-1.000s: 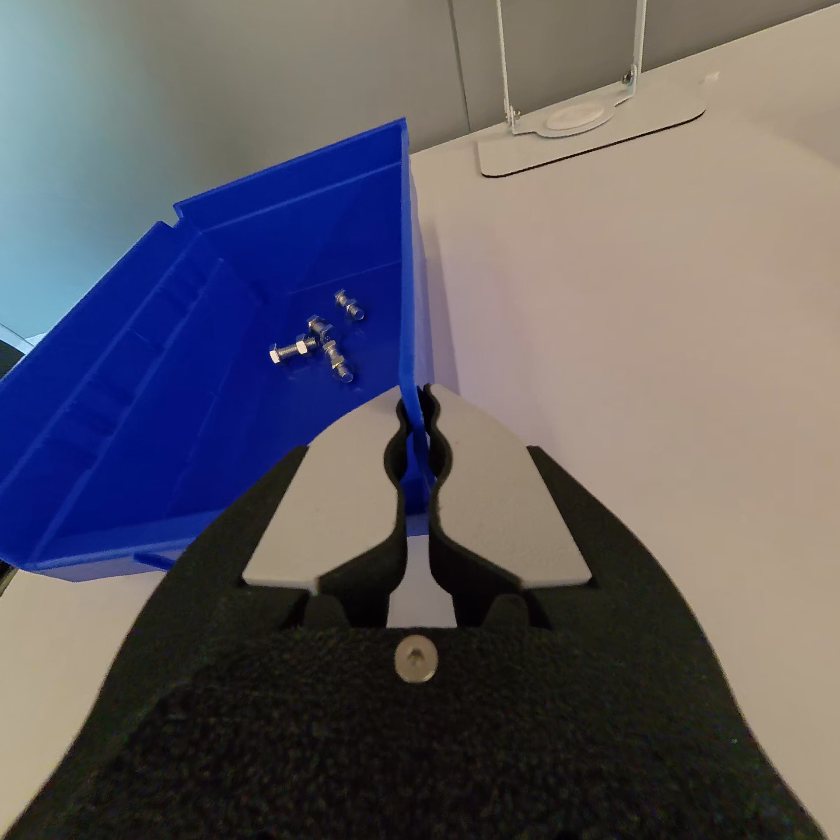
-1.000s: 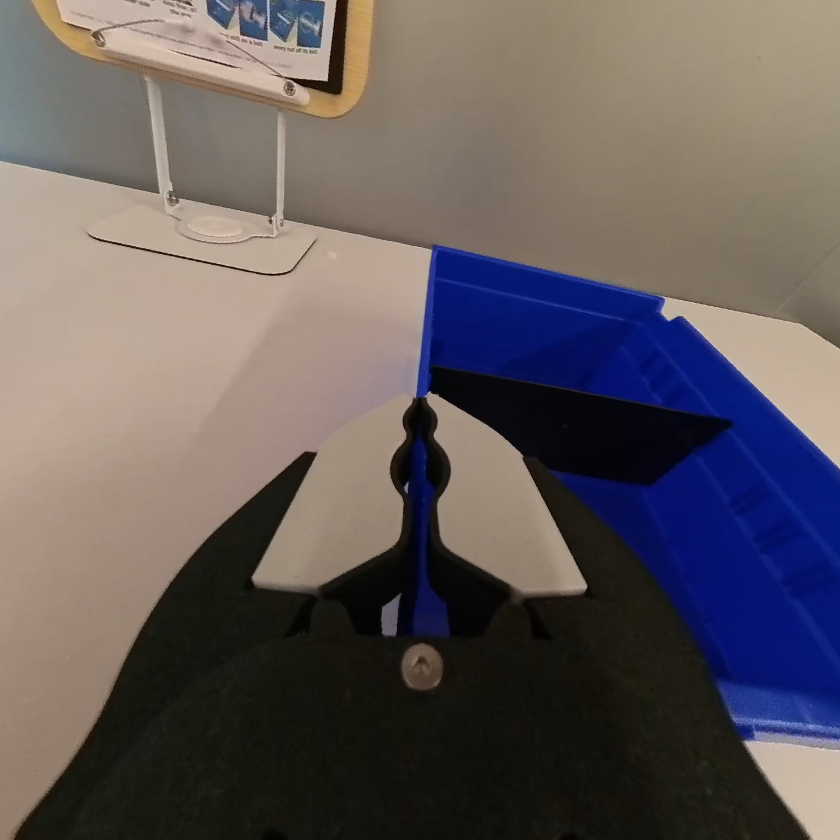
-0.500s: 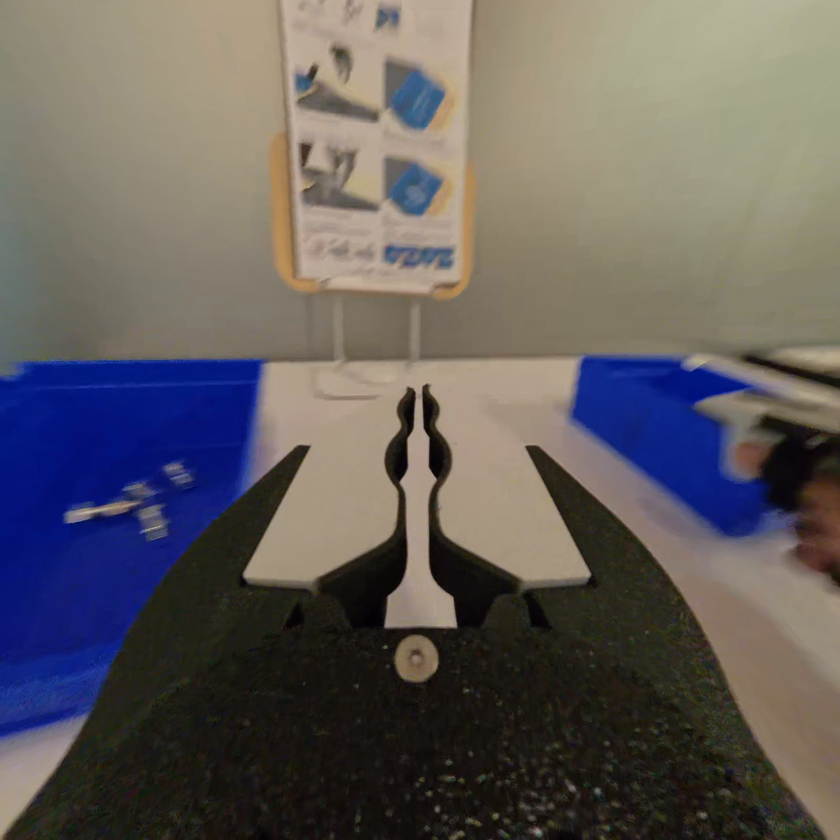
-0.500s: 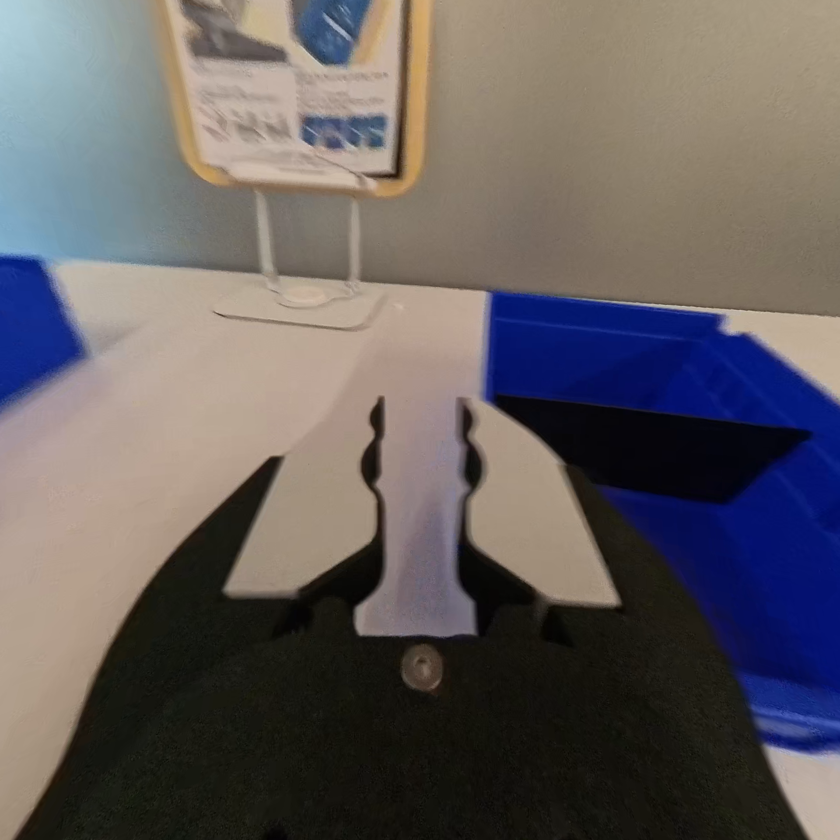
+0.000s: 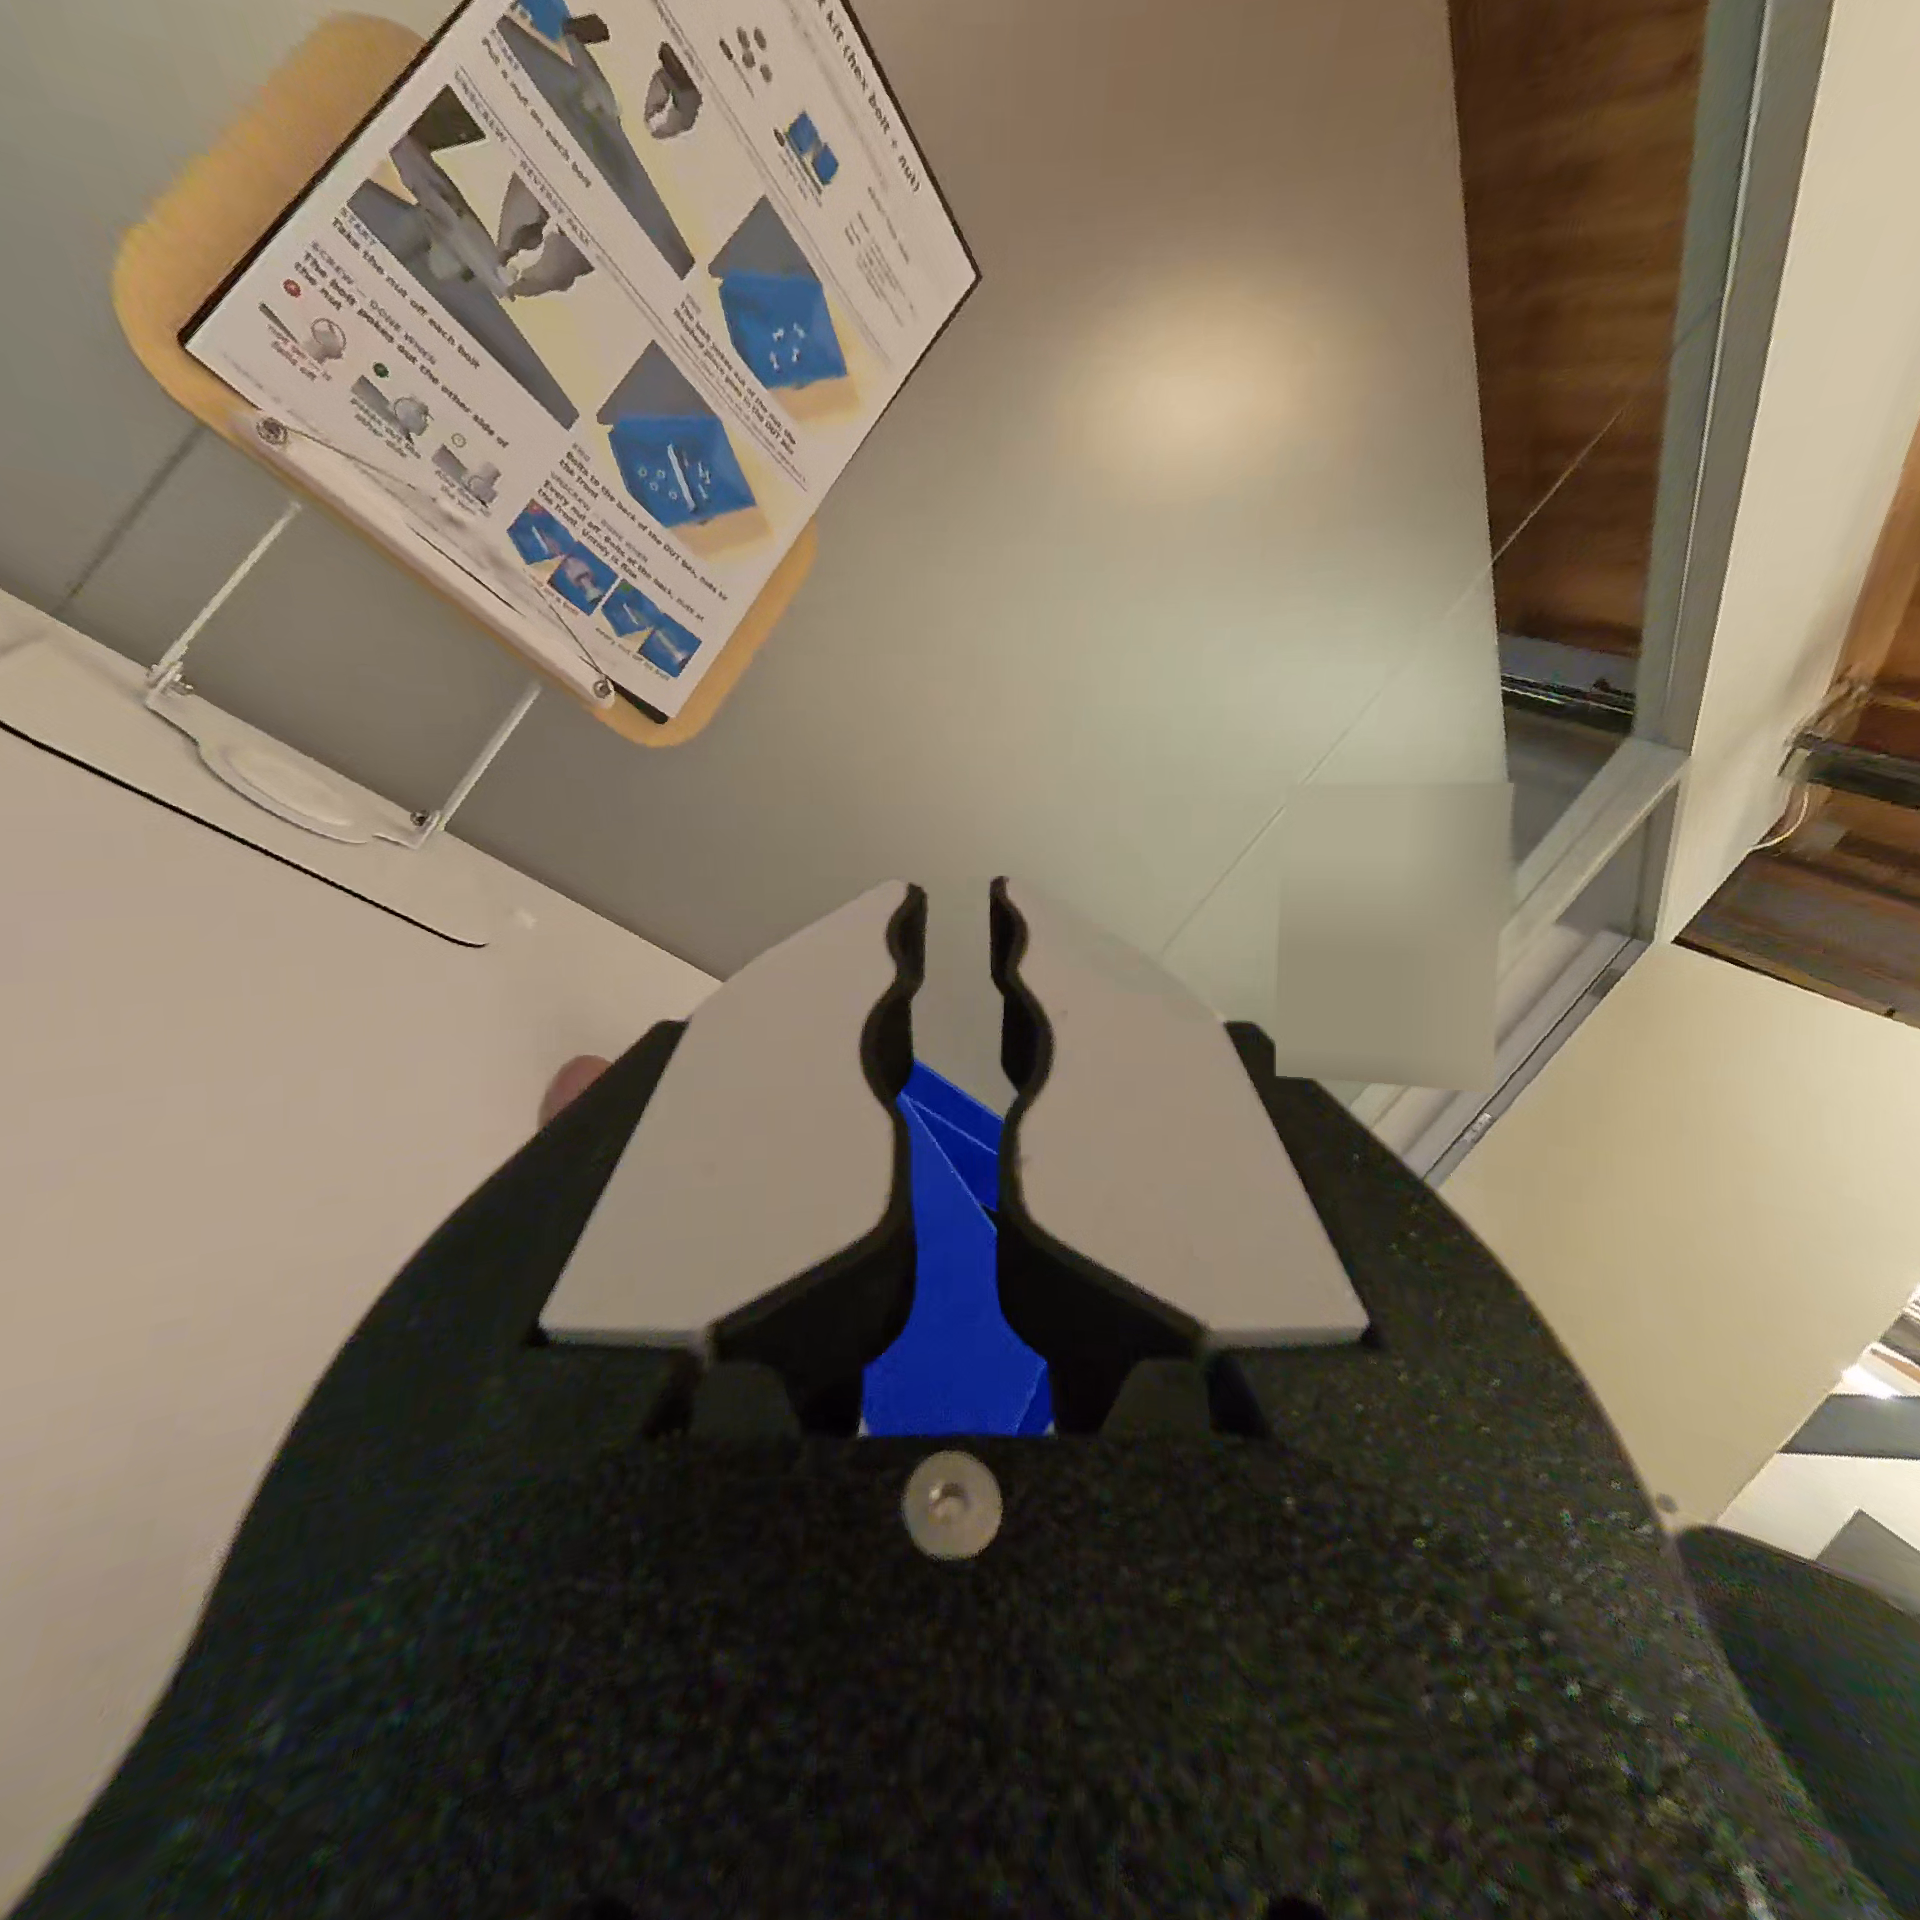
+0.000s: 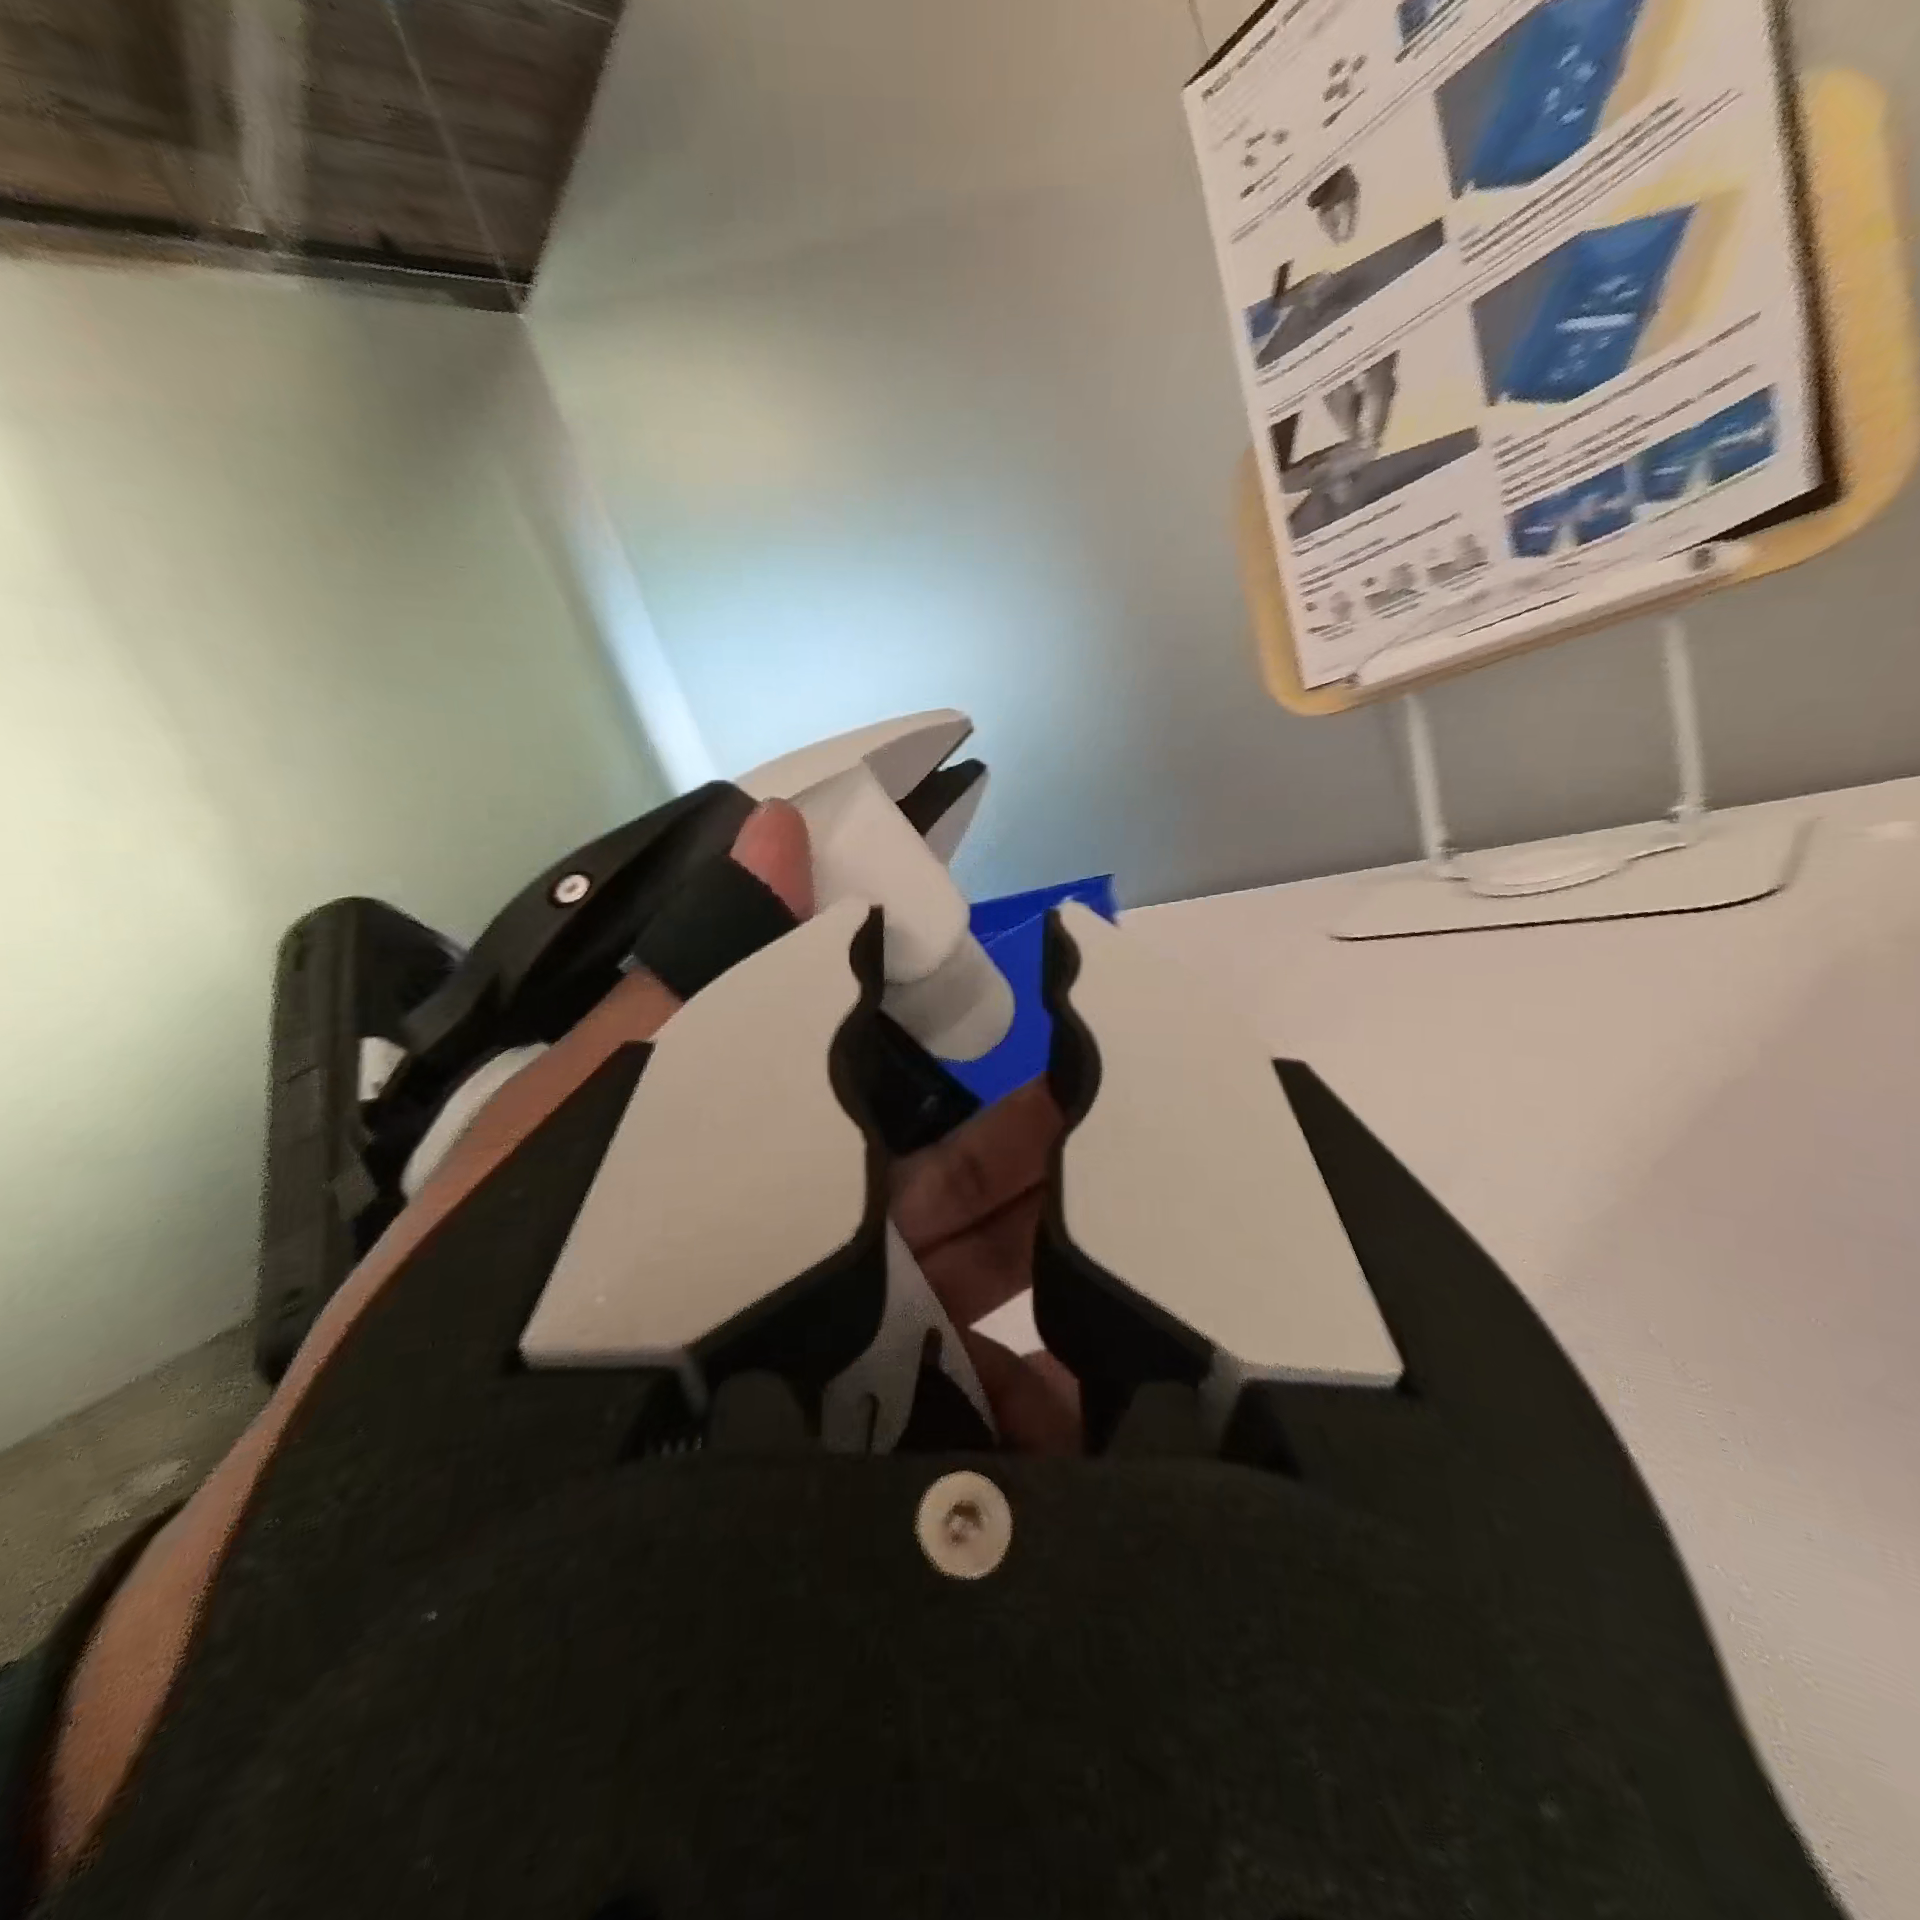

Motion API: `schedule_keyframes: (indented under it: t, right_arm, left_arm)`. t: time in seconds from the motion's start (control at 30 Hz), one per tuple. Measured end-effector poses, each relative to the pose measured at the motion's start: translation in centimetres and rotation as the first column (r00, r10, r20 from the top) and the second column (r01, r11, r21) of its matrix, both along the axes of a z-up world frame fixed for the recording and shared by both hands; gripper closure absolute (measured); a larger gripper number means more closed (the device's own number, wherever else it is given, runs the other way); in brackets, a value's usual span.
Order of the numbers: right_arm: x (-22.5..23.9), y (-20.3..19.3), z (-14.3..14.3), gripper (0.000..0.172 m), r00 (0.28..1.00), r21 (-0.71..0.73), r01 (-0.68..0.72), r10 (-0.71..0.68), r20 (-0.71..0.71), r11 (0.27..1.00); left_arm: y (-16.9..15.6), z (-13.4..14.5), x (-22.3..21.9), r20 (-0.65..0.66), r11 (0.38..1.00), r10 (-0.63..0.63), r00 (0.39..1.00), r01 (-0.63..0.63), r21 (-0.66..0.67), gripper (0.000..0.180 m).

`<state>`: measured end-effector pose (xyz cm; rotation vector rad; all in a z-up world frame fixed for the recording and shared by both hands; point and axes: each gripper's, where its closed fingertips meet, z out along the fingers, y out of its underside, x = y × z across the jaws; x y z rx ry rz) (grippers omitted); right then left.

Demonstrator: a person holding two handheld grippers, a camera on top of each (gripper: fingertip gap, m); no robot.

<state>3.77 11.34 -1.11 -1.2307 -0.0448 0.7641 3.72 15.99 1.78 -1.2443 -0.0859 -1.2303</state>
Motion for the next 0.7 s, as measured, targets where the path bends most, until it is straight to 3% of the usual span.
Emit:
schedule_keyframes:
  t: [0.1, 0.2, 0.4, 0.47, 0.53, 0.6, 0.63, 0.7]
  right_arm:
    - [-1.0, -0.1, -0.3, 0.141, 0.988, -0.019, -0.144, 0.142, -0.061, 0.989]
    - [-2.7, -1.2, -0.2, 0.151, 0.953, 0.0, -0.282, 0.28, -0.117, 0.959]
    - [-4.1, -2.8, 0.9, 0.16, 0.952, 0.094, -0.296, 0.302, -0.056, 0.95]
    - [-4.4, -2.6, 1.1, 0.155, 0.96, 0.106, -0.279, 0.281, 0.0, 0.954]
    - [-4.2, -1.8, 0.7, 0.149, 0.973, 0.082, -0.204, 0.192, 0.131, 0.976]
    - [-2.0, -0.5, -0.1, 0.148, 0.945, 0.08, 0.011, -0.037, 0.324, 0.997]
    - [0.1, 0.3, -0.5, 0.146, 0.882, 0.102, 0.159, -0.188, 0.433, 0.982]
    - [5.8, 1.8, -2.0, 0.144, 0.641, 0.135, 0.45, -0.425, 0.64, 0.883]
  left_arm:
    - [0.1, 0.0, -1.0, 0.05, 0.999, -0.009, 0.999, 0.011, -0.037, 0.166]
    - [-0.2, 0.0, -1.4, 0.139, 0.995, -0.059, 0.989, 0.069, -0.066, 0.166]
    - [-1.8, 1.1, -2.3, 0.14, 0.998, -0.047, 0.989, 0.051, -0.022, 0.164]
    - [-2.1, 1.6, -3.1, 0.124, 1.0, -0.019, 0.992, 0.017, 0.021, 0.163]
    - [-2.2, 2.8, -4.0, -0.009, 0.982, 0.076, 0.997, -0.073, 0.176, 0.157]
    - [-1.7, 4.1, -6.4, -0.182, 0.885, 0.346, 0.92, -0.255, 0.39, 0.15]
    - [-1.4, 4.2, -7.6, -0.269, 0.836, 0.454, 0.849, -0.302, 0.457, 0.149]
    - [0.2, 2.5, -9.7, -0.488, 0.809, 0.565, 0.665, -0.331, 0.486, 0.147]
